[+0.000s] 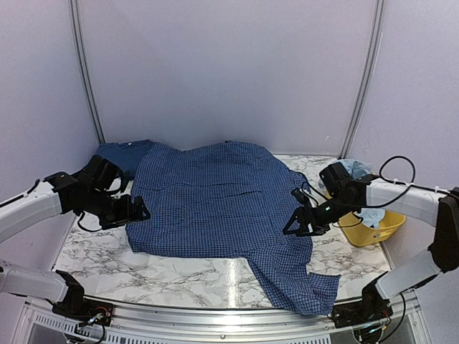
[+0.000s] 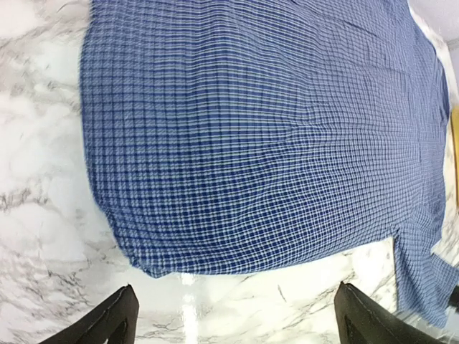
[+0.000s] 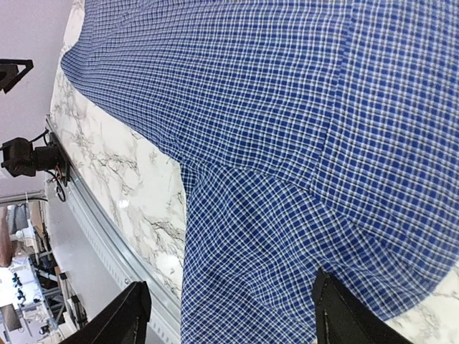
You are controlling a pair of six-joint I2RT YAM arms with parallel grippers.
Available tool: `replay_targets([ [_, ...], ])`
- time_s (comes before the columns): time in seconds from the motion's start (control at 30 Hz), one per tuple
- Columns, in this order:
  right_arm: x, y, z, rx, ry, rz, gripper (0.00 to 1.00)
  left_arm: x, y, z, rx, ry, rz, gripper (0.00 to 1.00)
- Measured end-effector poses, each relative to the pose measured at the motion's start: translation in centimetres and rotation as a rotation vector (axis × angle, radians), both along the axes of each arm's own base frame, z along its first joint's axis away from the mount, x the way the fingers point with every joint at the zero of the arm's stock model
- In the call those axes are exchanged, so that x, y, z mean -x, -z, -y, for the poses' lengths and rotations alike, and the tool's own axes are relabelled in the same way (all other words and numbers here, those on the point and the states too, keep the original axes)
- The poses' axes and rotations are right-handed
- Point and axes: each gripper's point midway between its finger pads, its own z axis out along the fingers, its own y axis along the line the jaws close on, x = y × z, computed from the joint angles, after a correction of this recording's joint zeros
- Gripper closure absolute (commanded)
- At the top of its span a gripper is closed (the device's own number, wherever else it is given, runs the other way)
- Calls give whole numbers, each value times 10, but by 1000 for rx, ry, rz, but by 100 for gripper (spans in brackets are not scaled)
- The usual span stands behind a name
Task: Fold and stack the mixed laundry pile
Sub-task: Flatten out the crumpled T-shirt at the center of the board, then pick up the flattened T-shirt from the center of the board.
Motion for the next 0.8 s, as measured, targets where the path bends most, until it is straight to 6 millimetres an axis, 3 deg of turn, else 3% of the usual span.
replay_targets([
  [0.07, -2, -7, 9, -2, 32, 24, 25, 7, 4, -8, 27, -65, -10, 1],
  [0.13, -3, 1, 24, 9, 84, 4, 24, 17, 24, -16, 21, -120, -72, 2],
  [0.23, 6, 30, 43, 49, 138, -80, 24, 31, 55, -25, 8, -185, -161, 6],
  [0.33, 24, 57, 49, 82, 145, -178, 25, 35, 71, -28, 13, -233, -202, 13],
  [0.47, 31, 67, 50, 87, 149, -223, 25, 27, 84, -23, 47, -267, -204, 25],
  [0.63, 30, 66, 46, 59, 155, -237, 22, 17, 103, -9, 95, -260, -233, 27],
  [0.8, 37, 65, 42, 35, 163, -264, 22, 8, 90, 1, 165, -249, -191, 35],
])
